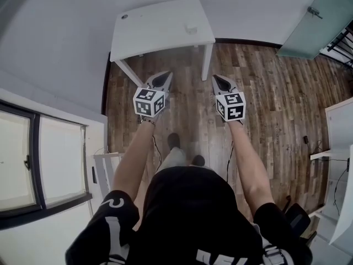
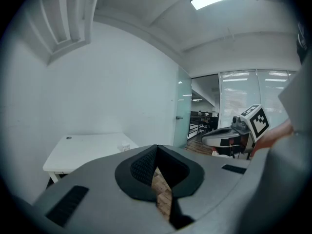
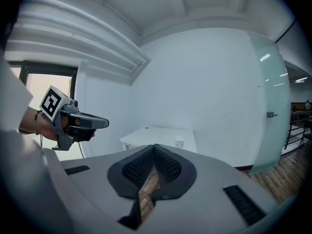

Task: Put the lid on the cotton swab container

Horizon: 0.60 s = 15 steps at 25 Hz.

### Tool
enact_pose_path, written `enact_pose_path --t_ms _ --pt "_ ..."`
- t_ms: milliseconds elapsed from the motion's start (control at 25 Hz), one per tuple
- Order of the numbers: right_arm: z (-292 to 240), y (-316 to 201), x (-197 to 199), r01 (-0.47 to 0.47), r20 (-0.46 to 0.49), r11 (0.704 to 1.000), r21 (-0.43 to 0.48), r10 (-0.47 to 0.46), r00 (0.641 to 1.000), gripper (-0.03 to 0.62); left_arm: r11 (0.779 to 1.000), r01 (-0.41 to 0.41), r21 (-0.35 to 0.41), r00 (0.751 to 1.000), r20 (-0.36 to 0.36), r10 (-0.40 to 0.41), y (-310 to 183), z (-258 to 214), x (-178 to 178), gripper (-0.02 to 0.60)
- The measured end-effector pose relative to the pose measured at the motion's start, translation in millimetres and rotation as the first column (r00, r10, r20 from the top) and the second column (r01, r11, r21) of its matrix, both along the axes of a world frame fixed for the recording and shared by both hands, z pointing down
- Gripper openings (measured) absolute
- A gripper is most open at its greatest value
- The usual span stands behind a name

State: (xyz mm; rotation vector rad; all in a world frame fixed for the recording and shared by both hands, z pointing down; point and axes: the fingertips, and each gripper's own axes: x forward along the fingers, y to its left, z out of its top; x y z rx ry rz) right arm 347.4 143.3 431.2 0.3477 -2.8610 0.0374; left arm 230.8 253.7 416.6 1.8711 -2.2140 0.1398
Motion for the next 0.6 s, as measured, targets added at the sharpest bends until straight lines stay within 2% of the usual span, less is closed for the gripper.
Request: enact_pose_path --t_ms 200,600 --pt "5 -10 -21 -0.019 -0.014 1.0 0.003 0.019 1.0 0.014 1.0 -0.007 -0.003 1.0 -0.022 0.007 -10 9 -25 0.026" --pt "5 -26 -90 -0.049 -0.035 0.999 0.016 0.049 0.998 0.014 0.999 -0.041 0.014 0.999 -0.032 0.042 -30 10 -100 0.026"
